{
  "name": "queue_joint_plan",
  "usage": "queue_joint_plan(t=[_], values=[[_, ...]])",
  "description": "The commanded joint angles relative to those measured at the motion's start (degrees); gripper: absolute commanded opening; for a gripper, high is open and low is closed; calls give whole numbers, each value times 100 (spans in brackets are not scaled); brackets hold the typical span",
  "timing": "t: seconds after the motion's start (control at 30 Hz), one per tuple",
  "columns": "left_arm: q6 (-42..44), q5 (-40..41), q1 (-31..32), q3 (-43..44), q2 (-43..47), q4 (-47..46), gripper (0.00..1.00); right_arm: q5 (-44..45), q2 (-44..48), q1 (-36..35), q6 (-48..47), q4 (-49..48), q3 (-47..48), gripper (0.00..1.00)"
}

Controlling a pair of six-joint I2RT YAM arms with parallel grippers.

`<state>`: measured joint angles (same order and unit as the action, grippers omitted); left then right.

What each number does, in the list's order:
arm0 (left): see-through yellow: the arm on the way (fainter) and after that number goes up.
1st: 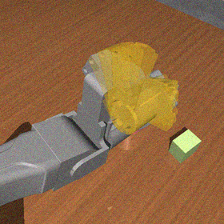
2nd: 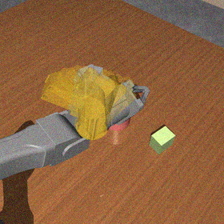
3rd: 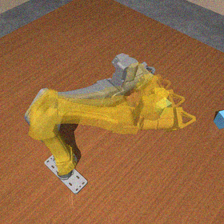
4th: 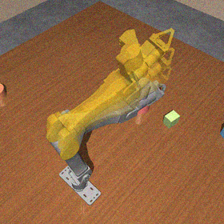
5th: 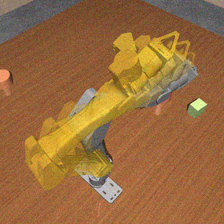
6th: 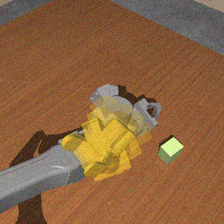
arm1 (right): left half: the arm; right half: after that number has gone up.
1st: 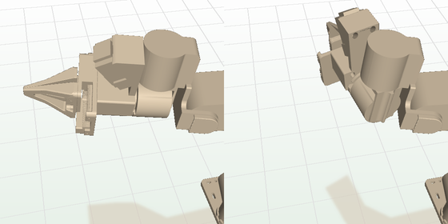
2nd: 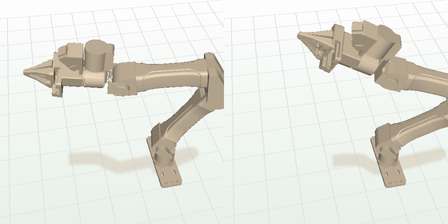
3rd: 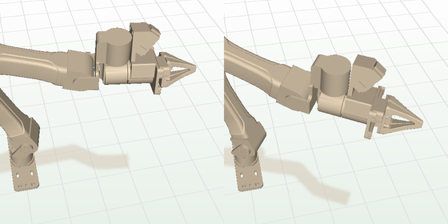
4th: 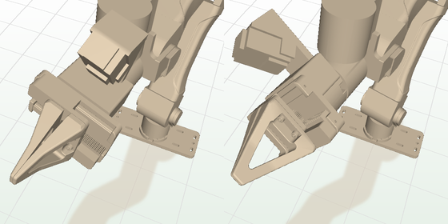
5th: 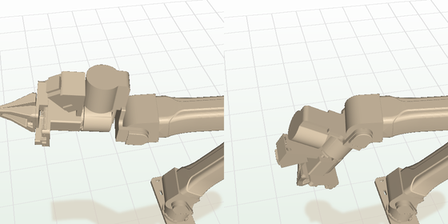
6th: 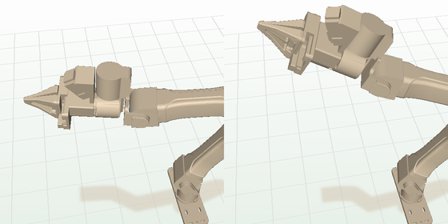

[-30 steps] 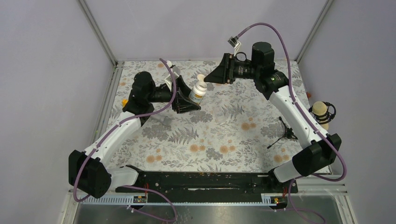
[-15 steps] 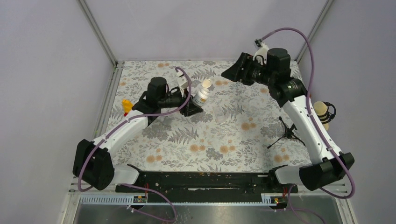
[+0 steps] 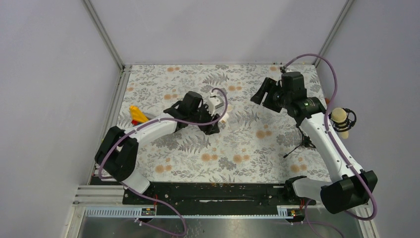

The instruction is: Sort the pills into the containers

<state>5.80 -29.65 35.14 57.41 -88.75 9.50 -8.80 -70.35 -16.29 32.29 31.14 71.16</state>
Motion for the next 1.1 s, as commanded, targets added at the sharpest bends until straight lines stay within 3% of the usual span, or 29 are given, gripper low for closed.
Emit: queue_joint_plan(t=[0.0,0.07,0.23,1.07], values=[[790,724,213,636,-317,495,0,724,269,58,129,384,-167,72],[887,845,277,875,-520,699,0,1285,339,61,379,848,-227,71],[1089,1370,632,1525,-1119,1311,0,1567,595,64,470,1127,-676,71],[618,3383,1327,3193,-2612,2770,0,1287,983,78,576,1176,-1500,71]])
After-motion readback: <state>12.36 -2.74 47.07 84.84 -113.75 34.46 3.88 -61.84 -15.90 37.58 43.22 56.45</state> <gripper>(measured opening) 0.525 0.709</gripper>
